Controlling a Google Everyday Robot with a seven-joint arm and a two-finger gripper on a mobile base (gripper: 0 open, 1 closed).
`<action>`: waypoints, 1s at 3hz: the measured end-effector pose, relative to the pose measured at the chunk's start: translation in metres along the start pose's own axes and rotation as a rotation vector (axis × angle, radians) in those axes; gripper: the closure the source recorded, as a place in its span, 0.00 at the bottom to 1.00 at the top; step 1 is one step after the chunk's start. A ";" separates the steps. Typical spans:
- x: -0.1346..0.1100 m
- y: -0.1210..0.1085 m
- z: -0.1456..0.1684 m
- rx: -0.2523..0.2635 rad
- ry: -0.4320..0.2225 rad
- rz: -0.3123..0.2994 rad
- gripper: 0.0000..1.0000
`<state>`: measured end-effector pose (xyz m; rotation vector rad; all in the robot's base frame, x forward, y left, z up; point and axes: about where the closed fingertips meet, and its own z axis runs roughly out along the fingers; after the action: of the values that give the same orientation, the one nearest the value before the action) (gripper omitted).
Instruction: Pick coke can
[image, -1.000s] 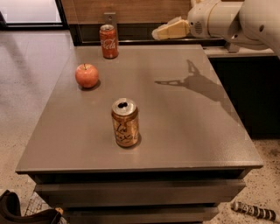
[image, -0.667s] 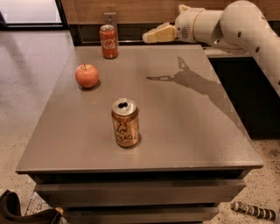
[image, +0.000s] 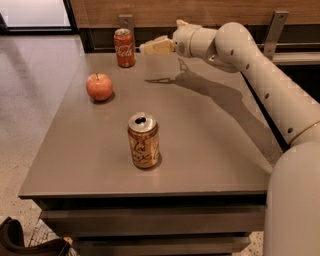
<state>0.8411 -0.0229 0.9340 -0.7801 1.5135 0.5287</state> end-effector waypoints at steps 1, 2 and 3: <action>0.010 0.011 0.027 -0.035 -0.050 0.028 0.00; 0.010 0.011 0.027 -0.035 -0.050 0.028 0.00; 0.007 0.015 0.040 -0.039 -0.044 0.022 0.00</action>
Offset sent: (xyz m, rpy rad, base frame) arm 0.0086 0.0204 -0.0103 0.0449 -0.0061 0.0294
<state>0.8565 0.0151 0.9210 -0.7781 1.4760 0.5898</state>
